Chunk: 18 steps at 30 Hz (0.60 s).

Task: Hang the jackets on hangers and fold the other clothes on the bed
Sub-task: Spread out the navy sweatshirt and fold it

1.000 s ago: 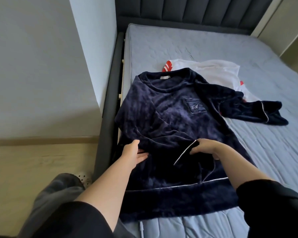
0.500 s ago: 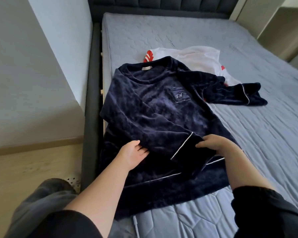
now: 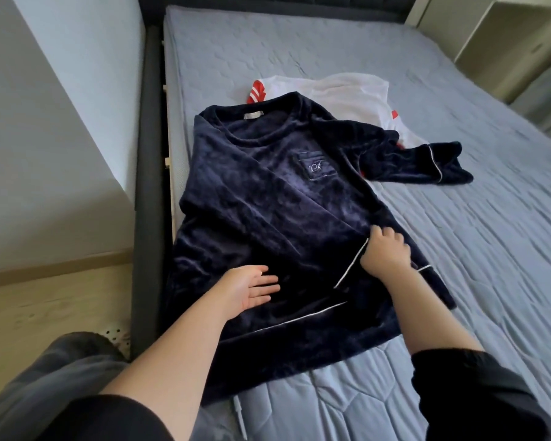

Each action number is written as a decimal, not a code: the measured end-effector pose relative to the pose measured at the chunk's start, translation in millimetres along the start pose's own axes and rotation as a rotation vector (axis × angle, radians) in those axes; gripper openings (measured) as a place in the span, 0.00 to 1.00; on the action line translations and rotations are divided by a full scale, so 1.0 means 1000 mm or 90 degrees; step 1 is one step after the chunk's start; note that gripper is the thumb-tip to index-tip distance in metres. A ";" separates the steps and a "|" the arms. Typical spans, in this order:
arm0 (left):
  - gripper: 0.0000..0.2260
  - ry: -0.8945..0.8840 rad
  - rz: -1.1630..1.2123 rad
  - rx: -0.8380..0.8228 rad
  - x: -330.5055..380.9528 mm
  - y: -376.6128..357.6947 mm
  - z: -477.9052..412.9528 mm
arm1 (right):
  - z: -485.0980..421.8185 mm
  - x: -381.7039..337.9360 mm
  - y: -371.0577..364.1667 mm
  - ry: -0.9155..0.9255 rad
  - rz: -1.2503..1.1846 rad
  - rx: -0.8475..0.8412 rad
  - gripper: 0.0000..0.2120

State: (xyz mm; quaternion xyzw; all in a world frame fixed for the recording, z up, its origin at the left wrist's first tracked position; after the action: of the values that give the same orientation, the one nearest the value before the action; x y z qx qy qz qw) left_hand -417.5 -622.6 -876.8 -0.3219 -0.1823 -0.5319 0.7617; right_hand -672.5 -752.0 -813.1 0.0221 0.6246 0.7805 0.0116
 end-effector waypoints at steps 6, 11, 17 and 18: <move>0.19 -0.096 0.238 -0.030 0.021 0.021 -0.005 | 0.011 -0.049 -0.049 0.071 -0.006 -0.083 0.31; 0.20 -0.165 0.448 0.028 0.047 0.066 -0.016 | -0.007 -0.099 -0.021 0.097 -0.077 0.055 0.31; 0.25 -0.162 0.496 -0.015 0.071 0.075 -0.035 | -0.034 -0.180 -0.008 0.193 -0.151 -0.001 0.31; 0.26 -0.160 0.497 -0.031 0.077 0.072 -0.038 | -0.040 -0.189 -0.006 0.197 -0.157 -0.011 0.31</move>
State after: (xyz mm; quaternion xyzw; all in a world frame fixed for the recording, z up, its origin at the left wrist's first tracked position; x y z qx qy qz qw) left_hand -325.4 -685.8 -878.1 -0.4474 -0.1256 -0.1633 0.8703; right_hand -485.5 -798.2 -831.8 -0.1750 0.6104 0.7724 0.0107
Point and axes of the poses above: each hand's wrist, its own z-axis away from the middle knuckle, its own y-axis out of the back of the hand, x = y × z, the point moved 7 cm from there along -z, towards the middle knuckle, and after that the axes turned 1 degree about -x, right-handed, at the moved point
